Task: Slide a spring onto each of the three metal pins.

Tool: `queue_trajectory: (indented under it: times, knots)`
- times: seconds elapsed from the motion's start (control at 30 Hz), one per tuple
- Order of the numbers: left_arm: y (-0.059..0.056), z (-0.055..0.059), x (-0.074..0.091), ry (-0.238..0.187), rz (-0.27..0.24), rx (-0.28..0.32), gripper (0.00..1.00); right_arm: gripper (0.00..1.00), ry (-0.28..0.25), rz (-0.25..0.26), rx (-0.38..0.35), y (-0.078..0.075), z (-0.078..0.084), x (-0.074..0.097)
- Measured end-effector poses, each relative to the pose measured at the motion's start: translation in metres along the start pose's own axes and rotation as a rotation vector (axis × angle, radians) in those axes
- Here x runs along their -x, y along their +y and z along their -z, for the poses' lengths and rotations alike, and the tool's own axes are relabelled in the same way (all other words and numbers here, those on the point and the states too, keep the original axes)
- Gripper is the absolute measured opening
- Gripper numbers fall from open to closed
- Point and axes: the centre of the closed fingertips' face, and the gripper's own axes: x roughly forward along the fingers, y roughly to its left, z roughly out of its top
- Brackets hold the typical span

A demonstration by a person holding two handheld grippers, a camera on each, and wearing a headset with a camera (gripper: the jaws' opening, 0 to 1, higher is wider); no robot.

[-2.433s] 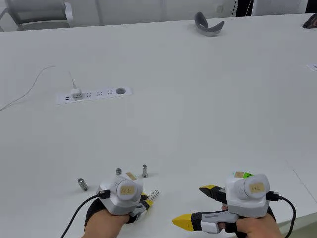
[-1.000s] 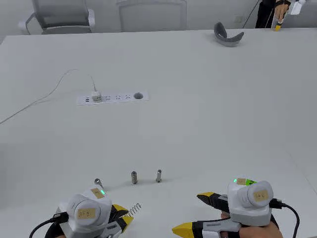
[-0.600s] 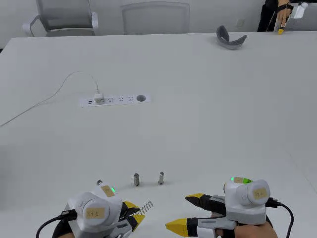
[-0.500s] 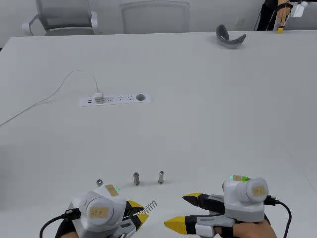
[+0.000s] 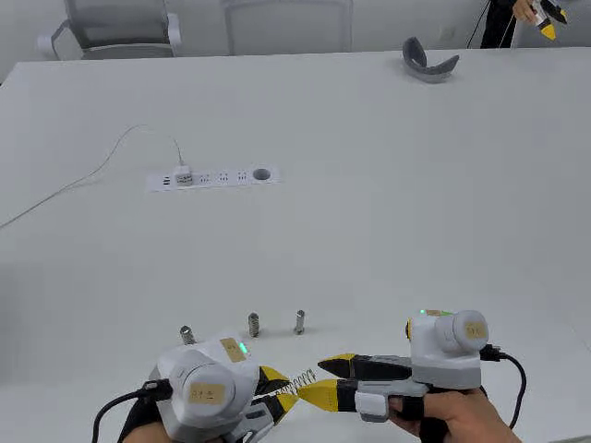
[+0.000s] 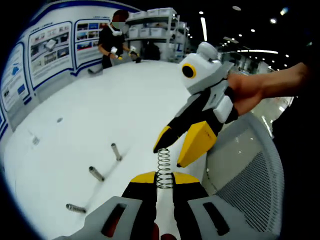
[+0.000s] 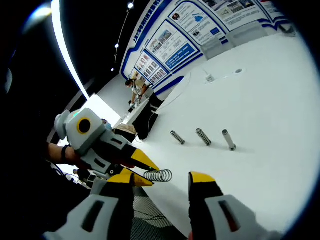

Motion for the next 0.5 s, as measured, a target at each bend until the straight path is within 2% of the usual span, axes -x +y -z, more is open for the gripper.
queue_trajectory:
  times: [0.2, 0.4, 0.5]
  knots:
    - [-0.004, -0.004, -0.001, -0.004, 0.022, -0.023, 0.11, 0.3, -0.006, -0.049, -0.039, 0.008, 0.001, -0.003]
    - [-0.009, -0.001, -0.002, 0.004, 0.047, -0.046, 0.11, 0.25, 0.002, -0.05, -0.066, 0.008, 0.006, -0.004]
    - [-0.011, 0.0, -0.002, 0.005, 0.059, -0.059, 0.11, 0.2, -0.016, -0.07, -0.088, 0.011, 0.004, -0.001]
